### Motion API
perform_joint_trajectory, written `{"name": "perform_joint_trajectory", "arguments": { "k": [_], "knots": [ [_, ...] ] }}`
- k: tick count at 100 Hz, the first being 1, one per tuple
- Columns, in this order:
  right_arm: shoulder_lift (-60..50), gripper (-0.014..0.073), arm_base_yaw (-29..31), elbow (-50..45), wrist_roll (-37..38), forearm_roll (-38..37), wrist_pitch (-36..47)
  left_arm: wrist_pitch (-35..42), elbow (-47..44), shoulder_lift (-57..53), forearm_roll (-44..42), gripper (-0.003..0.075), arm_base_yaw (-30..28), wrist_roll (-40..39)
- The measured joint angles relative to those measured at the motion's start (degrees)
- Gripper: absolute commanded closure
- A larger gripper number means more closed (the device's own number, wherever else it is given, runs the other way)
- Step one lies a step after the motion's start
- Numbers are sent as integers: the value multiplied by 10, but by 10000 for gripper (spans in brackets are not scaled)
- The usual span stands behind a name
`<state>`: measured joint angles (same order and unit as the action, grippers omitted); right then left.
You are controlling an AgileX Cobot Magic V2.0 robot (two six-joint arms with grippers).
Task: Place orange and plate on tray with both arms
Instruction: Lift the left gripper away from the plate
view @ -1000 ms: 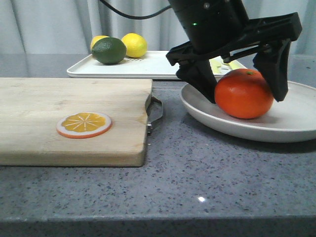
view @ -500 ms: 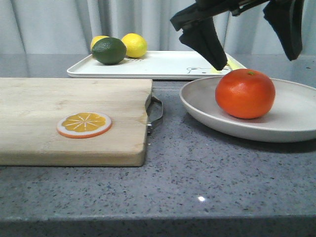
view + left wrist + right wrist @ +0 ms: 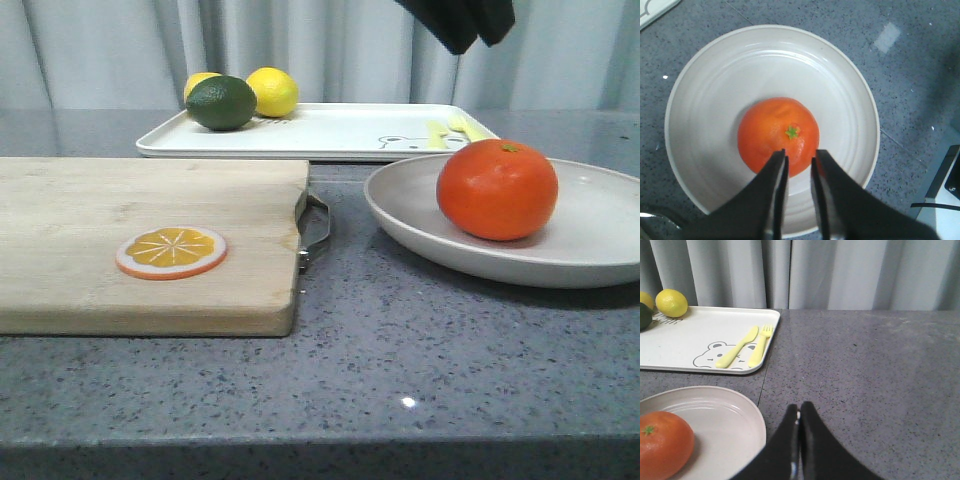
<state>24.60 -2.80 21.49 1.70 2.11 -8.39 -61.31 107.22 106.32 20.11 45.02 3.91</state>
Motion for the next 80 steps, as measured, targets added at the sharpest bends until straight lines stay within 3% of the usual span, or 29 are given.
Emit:
{"name": "perform_joint_trajectory", "arguments": {
  "k": [46,71,80],
  "knots": [
    [1,661,0,3,0,0,-90,164,-261,-210,-18,740,0,10],
    [43,658,0,53,0,0,-149,233,-388,-327,-23,740,0,10],
    [72,619,0,76,0,0,-170,247,-418,-368,-30,740,0,10]
  ]
}}
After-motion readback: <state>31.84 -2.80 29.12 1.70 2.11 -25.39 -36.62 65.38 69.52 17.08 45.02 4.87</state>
